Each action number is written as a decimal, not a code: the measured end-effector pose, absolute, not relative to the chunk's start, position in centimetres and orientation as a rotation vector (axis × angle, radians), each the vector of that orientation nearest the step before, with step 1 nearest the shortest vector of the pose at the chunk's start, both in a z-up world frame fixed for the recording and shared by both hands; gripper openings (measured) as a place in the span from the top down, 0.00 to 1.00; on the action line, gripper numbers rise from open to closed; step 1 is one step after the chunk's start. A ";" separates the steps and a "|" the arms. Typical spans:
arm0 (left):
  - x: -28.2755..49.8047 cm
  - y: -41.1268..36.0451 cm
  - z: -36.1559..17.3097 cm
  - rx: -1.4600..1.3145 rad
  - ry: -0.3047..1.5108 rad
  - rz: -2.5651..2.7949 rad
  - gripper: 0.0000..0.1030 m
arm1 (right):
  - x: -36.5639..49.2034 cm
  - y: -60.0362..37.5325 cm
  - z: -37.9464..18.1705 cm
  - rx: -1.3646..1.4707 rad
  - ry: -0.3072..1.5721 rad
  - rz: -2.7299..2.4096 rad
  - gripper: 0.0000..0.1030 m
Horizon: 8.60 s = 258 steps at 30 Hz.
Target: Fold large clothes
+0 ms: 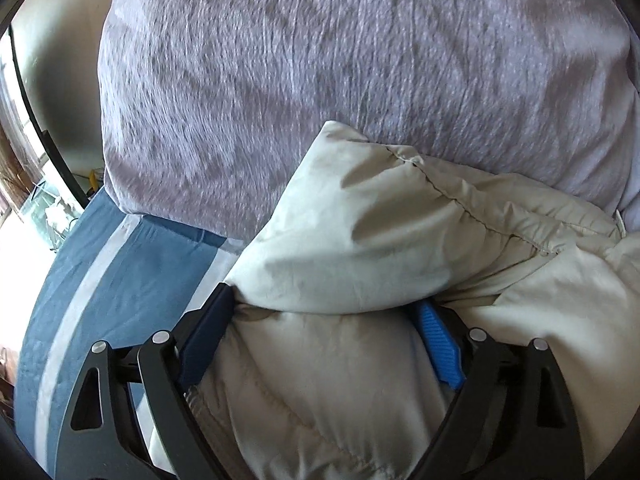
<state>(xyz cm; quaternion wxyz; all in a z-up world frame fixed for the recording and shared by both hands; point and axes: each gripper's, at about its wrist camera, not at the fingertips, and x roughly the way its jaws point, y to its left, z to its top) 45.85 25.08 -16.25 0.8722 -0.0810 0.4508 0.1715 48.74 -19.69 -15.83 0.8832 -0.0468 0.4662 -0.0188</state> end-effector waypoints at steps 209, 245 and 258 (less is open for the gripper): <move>27.2 -3.9 -6.0 -0.575 0.996 -0.445 0.75 | 23.3 -22.6 -9.9 0.043 1.011 0.181 0.31; 25.5 -11.2 -5.3 -0.130 1.034 -0.276 0.52 | 21.6 -32.0 -9.5 0.152 1.003 -0.007 0.31; 22.9 -8.5 -1.7 -0.160 0.913 -0.280 0.22 | 21.2 -32.6 -8.4 0.160 0.968 0.003 0.31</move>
